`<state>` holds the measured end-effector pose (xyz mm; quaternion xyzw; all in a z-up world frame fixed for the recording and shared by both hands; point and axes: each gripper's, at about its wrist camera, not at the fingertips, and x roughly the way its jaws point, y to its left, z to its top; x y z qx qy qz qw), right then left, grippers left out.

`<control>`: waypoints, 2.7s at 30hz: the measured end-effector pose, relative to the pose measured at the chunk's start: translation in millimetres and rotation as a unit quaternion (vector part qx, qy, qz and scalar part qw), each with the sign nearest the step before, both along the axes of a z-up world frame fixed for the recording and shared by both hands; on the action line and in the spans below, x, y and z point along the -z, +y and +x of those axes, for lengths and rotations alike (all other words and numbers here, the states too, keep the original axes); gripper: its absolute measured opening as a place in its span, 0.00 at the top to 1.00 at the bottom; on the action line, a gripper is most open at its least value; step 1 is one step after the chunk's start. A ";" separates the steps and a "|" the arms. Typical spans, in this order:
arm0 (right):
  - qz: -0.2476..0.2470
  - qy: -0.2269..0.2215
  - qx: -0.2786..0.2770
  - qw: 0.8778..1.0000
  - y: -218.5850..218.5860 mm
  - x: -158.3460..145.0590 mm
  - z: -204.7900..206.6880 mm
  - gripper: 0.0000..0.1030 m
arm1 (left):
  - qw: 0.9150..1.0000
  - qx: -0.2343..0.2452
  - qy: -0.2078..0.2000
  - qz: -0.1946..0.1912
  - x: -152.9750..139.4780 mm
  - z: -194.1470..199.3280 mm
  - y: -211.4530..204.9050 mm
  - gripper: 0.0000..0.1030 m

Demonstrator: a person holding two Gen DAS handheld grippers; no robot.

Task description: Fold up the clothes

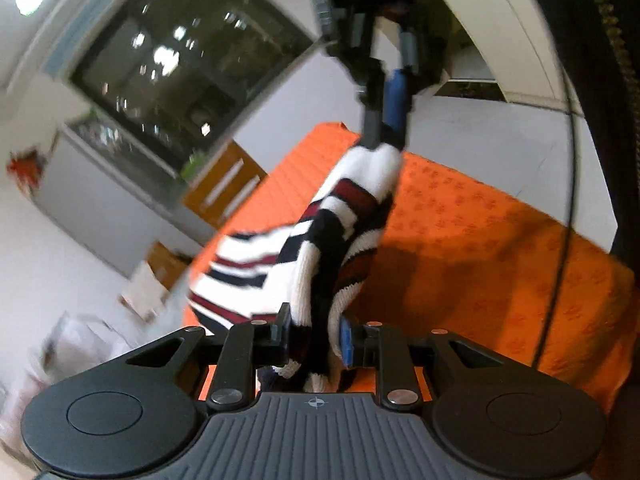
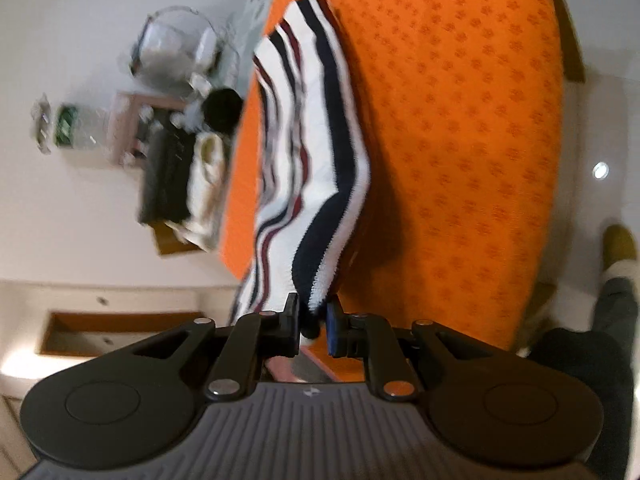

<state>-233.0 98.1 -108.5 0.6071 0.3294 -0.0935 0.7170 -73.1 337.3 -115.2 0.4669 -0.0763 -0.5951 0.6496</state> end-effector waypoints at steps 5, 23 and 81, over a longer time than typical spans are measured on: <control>-0.111 0.016 -0.097 0.989 18.1 -4.8 8.4 0.79 | 0.999 -0.021 0.043 0.016 4.0 4.5 -1.7 0.75; -0.616 -0.107 -0.447 0.640 127.9 -28.3 54.1 0.16 | 0.997 -0.034 0.072 0.015 -9.2 17.2 -14.7 0.75; -0.192 -0.142 -0.312 0.920 -299.7 61.7 333.8 0.69 | 0.918 -0.347 0.189 0.019 -33.6 224.8 -338.7 0.62</control>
